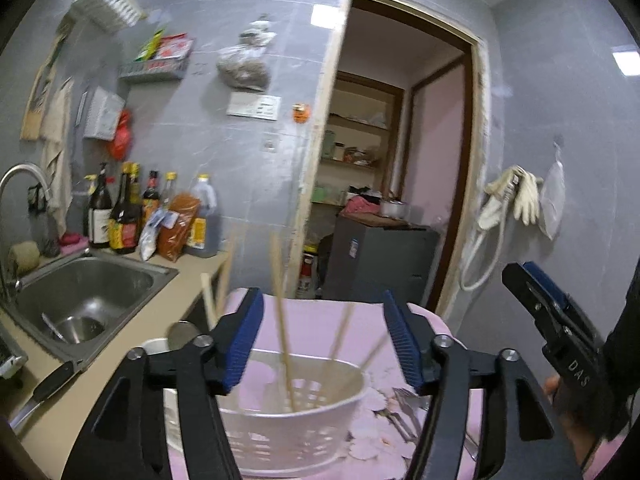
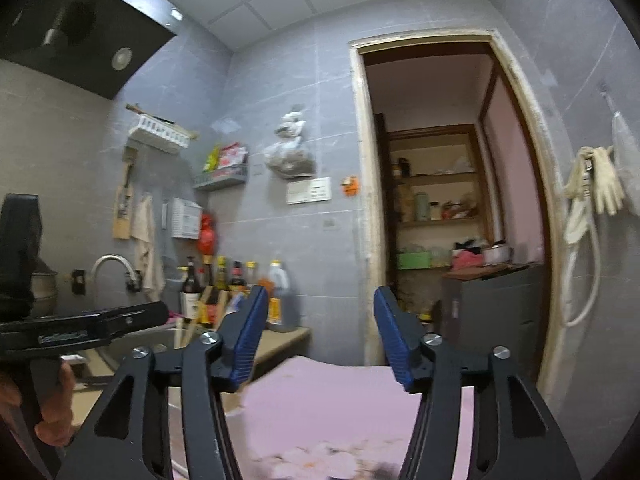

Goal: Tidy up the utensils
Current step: 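Lower the chopsticks into the holder and open both grippers, then move both grippers back over the fork, spoon and steel tool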

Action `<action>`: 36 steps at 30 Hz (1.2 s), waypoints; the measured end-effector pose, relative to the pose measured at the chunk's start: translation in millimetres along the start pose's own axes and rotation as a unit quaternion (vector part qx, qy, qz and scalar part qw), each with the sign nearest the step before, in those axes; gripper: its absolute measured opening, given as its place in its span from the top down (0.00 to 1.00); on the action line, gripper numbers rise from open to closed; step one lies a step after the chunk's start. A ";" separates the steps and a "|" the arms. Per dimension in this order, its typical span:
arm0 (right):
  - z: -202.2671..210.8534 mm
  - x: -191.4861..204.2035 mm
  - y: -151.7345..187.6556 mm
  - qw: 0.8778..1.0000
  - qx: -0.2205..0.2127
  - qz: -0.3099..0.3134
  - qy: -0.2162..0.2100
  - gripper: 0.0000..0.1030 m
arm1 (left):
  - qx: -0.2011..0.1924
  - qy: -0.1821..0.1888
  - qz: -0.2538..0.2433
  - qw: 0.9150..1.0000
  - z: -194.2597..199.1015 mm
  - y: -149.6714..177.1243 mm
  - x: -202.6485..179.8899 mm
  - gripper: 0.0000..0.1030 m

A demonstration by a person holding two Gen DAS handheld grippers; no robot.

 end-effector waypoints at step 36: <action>-1.2 -118.6 126.3 0.960 0.272 0.047 0.044 0.16 | 0.327 0.029 -0.008 0.944 -105.9 174.9 -60.8 0.25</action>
Point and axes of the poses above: each gripper's, at about its wrist camera, not at the fingertips, and z roughly against the way its jaws point, x to its left, y to its underside, the point moved 9 cm from there along -z, roughly the way its jaws point, and after that the axes turned 11 degrees about y, right-handed, at the moved point
